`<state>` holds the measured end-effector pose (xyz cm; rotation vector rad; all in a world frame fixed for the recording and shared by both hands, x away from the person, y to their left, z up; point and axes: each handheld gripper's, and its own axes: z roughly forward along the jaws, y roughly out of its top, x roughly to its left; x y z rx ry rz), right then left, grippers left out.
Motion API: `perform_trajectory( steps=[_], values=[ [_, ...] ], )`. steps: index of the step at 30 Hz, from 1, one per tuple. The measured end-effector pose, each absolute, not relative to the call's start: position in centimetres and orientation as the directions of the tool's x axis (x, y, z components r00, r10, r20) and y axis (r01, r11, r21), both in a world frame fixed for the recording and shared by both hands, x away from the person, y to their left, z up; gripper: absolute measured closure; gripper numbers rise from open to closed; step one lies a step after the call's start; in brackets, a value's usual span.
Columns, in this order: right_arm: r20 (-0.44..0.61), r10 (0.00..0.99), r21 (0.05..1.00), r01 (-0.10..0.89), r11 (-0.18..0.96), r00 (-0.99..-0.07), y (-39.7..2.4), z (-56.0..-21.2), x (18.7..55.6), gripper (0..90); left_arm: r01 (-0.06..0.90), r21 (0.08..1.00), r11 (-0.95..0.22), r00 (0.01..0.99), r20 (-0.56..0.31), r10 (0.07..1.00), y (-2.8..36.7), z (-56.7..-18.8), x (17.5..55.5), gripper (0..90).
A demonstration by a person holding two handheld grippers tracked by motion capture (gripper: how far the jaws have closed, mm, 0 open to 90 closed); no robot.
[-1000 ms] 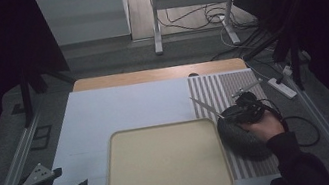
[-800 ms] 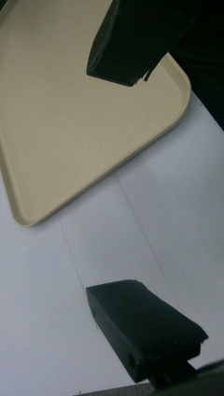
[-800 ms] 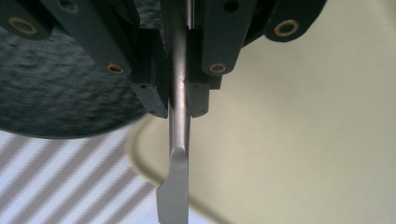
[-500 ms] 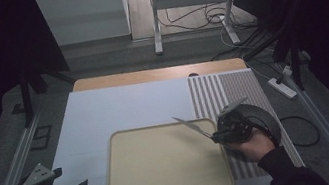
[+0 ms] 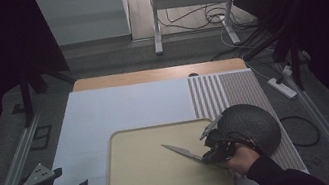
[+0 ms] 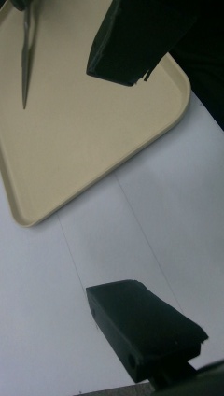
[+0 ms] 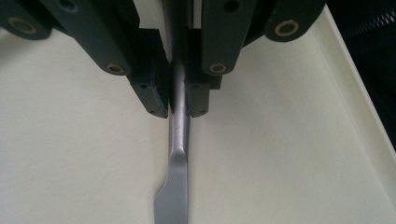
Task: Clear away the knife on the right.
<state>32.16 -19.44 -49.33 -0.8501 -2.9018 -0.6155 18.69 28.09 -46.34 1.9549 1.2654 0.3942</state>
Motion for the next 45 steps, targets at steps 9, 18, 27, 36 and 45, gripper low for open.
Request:
perform_trajectory(
  steps=[9, 18, 27, 36, 45],
  values=[
    [0.184, 0.433, 0.39, 0.47, 0.792, -0.882, -19.0, -48.2, 32.6, 90.0, 0.644, 0.731, -0.226, 0.464, -0.137, 0.875, 28.0, -46.3, 18.8, 0.1],
    [0.103, 0.286, 0.381, 0.304, 0.873, -0.953, -12.9, -49.7, 32.9, 90.0, 0.648, 0.728, -0.226, 0.462, -0.139, 0.876, 28.0, -46.4, 18.8, 0.1],
    [0.047, 0.366, 0.36, 0.358, 0.862, -0.929, -14.2, -50.3, 35.2, 90.0, 0.65, 0.725, -0.227, 0.464, -0.142, 0.874, 28.0, -46.4, 18.9, 0.1],
    [0.055, 0.467, 0.34, 0.456, 0.822, -0.883, -17.5, -50.0, 36.2, 90.0, 0.651, 0.723, -0.232, 0.465, -0.139, 0.874, 28.0, -46.4, 18.9, 0.1],
    [0.068, 0.511, 0.329, 0.503, 0.8, -0.857, -19.7, -49.8, 36.1, 90.0, 0.651, 0.723, -0.232, 0.466, -0.139, 0.874, 28.0, -46.4, 18.9, 0.1]
  ],
)
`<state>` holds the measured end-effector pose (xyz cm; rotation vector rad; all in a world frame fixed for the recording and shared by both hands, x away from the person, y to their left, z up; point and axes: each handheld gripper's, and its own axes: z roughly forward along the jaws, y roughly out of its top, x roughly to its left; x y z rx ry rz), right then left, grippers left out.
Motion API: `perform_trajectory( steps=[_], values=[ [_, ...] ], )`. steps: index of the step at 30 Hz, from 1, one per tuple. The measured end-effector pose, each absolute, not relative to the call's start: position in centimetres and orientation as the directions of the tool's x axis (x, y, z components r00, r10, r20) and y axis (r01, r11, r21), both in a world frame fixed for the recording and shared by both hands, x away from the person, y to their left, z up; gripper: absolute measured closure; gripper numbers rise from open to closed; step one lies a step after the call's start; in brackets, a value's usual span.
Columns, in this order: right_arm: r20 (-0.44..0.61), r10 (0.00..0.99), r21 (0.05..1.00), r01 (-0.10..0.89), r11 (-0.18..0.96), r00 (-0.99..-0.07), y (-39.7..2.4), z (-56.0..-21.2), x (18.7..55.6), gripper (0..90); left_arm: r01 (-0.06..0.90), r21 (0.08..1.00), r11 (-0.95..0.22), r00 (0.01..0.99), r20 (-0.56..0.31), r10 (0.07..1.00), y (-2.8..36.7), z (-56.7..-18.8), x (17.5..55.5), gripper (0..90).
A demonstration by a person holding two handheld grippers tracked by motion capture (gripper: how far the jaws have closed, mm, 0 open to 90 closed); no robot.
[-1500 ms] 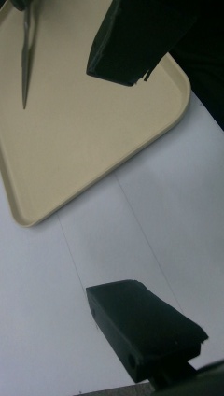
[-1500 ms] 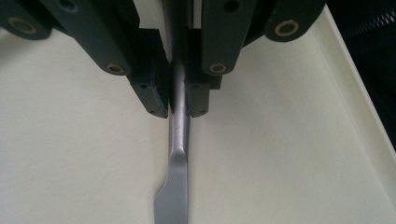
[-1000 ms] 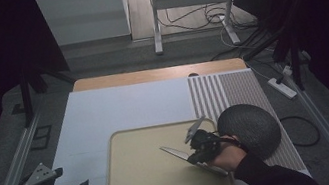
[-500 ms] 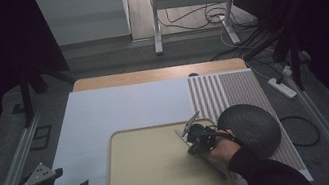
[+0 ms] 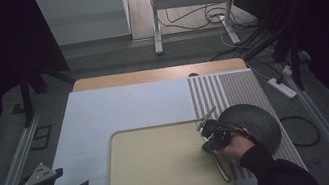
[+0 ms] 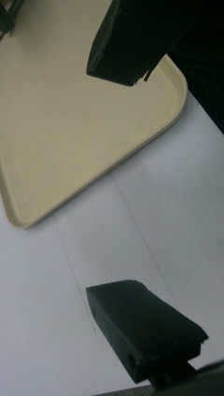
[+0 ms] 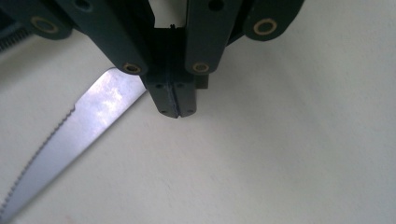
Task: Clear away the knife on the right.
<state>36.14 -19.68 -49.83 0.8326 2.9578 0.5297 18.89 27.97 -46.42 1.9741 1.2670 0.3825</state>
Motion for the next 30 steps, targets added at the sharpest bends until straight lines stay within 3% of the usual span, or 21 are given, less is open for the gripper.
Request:
perform_trajectory(
  steps=[9, 15, 22, 30],
  values=[
    [0.074, 0.549, 0.313, 0.542, 0.78, -0.833, -21.0, -49.7, 36.1, 90.0, 0.652, 0.72, -0.238, 0.469, -0.136, 0.872, 27.9, -46.4, 18.9, 0.6],
    [0.096, 0.564, 0.329, 0.561, 0.76, -0.82, -20.6, -49.3, 35.9, 81.9, 0.653, 0.72, -0.234, 0.469, -0.142, 0.872, 28.0, -46.4, 18.9, 0.8],
    [0.056, 0.579, 0.383, 0.553, 0.74, -0.814, -20.3, -48.2, 35.4, 62.0, 0.65, 0.722, -0.238, 0.475, -0.142, 0.868, 28.0, -46.4, 18.9, 1.1],
    [0.051, 0.577, 0.449, 0.535, 0.715, -0.815, -20.2, -47.1, 34.9, 45.6, 0.649, 0.722, -0.24, 0.477, -0.141, 0.867, 27.9, -46.4, 18.9, 1.3]
  ],
)
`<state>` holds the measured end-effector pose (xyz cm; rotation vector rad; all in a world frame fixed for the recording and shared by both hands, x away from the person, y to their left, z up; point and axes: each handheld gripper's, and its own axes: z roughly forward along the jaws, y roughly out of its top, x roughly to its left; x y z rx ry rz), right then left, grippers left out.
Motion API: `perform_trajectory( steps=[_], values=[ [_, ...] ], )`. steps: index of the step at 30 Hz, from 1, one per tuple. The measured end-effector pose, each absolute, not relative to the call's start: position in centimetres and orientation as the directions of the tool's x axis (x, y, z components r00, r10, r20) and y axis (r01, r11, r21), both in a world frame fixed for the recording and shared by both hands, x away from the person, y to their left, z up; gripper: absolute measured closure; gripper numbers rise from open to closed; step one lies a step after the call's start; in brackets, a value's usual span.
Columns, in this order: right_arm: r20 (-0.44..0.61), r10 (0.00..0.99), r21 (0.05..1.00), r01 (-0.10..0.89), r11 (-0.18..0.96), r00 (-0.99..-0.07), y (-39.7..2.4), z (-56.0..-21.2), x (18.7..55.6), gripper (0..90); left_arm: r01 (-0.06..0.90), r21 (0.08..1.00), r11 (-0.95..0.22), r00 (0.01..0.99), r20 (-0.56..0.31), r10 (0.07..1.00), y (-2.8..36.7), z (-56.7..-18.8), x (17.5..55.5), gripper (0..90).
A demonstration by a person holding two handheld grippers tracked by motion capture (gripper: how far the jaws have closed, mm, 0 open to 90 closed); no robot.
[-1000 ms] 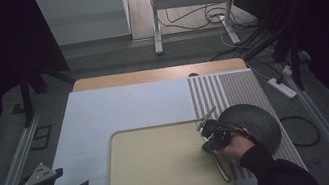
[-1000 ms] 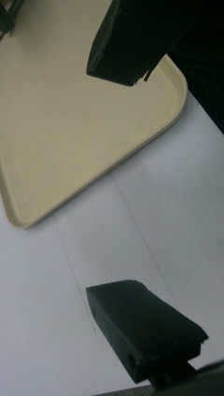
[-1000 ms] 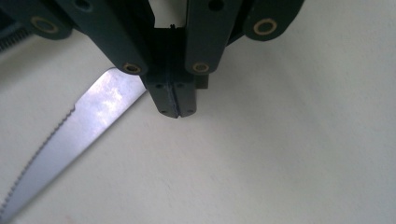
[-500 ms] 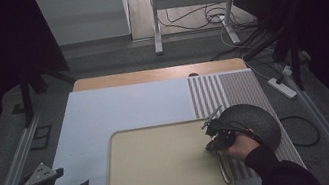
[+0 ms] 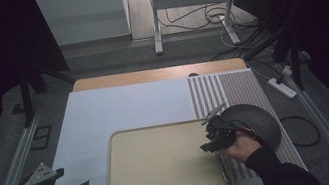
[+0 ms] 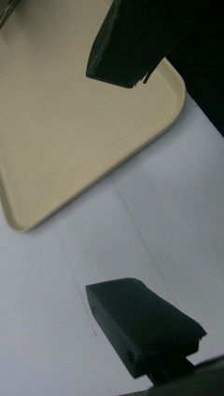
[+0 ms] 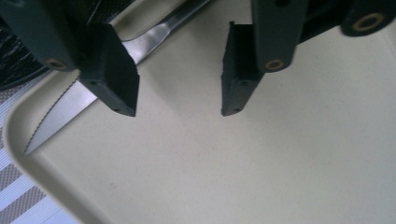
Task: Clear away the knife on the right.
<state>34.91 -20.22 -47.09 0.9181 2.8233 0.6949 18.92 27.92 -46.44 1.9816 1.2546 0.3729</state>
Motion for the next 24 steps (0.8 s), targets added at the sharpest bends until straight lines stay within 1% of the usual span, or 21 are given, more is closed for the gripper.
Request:
perform_trajectory(
  steps=[3, 8, 11, 13, 16, 20, 24],
  values=[
    [0.048, 0.581, 0.46, 0.535, 0.709, -0.812, -20.2, -46.8, 34.7, 38.5, 0.649, 0.722, -0.24, 0.478, -0.142, 0.867, 27.9, -46.4, 18.9, 1.4],
    [0.036, 0.587, 0.465, 0.534, 0.706, -0.808, -20.4, -46.5, 34.5, 31.4, 0.649, 0.722, -0.239, 0.478, -0.143, 0.867, 28.0, -46.4, 18.9, 1.4],
    [0.029, 0.602, 0.473, 0.542, 0.695, -0.798, -20.7, -46.4, 34.4, 24.8, 0.648, 0.724, -0.236, 0.478, -0.146, 0.866, 28.0, -46.4, 18.9, 1.4],
    [0.02, 0.616, 0.49, 0.545, 0.681, -0.788, -21.0, -46.2, 34.3, 18.8, 0.647, 0.726, -0.232, 0.479, -0.15, 0.865, 28.1, -46.4, 18.9, 1.3],
    [0.034, 0.632, 0.507, 0.559, 0.657, -0.774, -21.4, -46.0, 34.2, 12.5, 0.647, 0.728, -0.226, 0.476, -0.155, 0.865, 28.1, -46.4, 18.9, 1.3],
    [0.061, 0.645, 0.521, 0.575, 0.631, -0.762, -22.1, -45.9, 34.0, 9.0, 0.647, 0.728, -0.229, 0.478, -0.153, 0.865, 28.1, -46.4, 18.8, 1.3],
    [0.062, 0.655, 0.525, 0.583, 0.62, -0.753, -22.6, -46.0, 33.9, 5.7, 0.646, 0.727, -0.23, 0.479, -0.152, 0.865, 28.1, -46.4, 18.9, 1.3]
  ],
)
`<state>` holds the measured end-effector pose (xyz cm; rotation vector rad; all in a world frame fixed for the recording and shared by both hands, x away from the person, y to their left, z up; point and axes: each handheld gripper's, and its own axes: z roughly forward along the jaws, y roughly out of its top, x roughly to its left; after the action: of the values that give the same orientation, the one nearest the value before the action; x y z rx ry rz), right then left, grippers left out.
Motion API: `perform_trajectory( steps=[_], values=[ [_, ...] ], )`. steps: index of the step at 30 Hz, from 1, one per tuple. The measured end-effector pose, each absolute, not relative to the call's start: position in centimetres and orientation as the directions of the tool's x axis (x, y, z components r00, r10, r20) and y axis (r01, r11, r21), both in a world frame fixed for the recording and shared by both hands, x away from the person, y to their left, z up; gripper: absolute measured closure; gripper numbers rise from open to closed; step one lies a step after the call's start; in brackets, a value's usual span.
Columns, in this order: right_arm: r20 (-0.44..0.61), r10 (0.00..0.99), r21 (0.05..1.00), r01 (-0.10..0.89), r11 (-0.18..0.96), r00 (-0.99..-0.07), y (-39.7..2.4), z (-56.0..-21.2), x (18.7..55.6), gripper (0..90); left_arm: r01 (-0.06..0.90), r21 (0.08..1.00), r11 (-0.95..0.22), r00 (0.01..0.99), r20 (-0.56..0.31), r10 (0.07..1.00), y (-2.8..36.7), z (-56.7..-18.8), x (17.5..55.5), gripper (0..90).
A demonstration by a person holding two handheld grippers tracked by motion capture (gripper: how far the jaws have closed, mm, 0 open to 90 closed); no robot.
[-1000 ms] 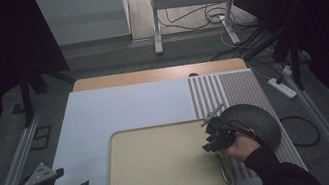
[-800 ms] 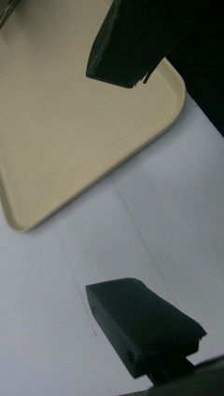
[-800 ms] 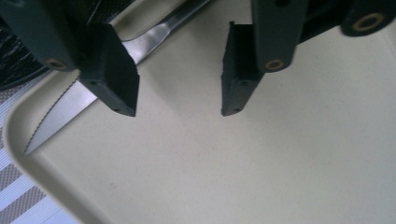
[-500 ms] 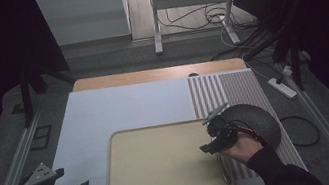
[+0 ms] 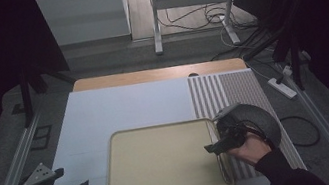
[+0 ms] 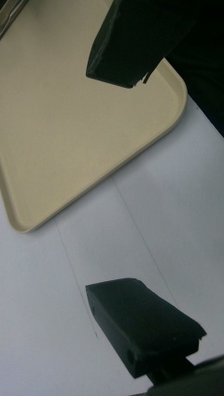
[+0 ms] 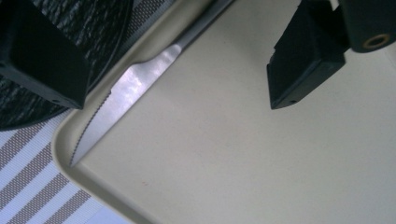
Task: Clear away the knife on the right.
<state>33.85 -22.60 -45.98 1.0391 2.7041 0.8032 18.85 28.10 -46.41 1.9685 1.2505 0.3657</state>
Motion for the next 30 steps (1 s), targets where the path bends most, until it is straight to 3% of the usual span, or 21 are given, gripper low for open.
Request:
perform_trajectory(
  steps=[5, 30],
  values=[
    [0.034, 0.672, 0.528, 0.584, 0.617, -0.74, -22.9, -46.3, 33.6, 0.0, 0.646, 0.727, -0.231, 0.48, -0.151, 0.864, 28.1, -46.4, 18.9, 1.3],
    [0.046, 0.711, 0.581, 0.597, 0.553, -0.702, -25.5, -45.9, 32.3, 0.0, 0.645, 0.727, -0.234, 0.481, -0.149, 0.864, 28.1, -46.4, 18.8, 1.3]
  ],
)
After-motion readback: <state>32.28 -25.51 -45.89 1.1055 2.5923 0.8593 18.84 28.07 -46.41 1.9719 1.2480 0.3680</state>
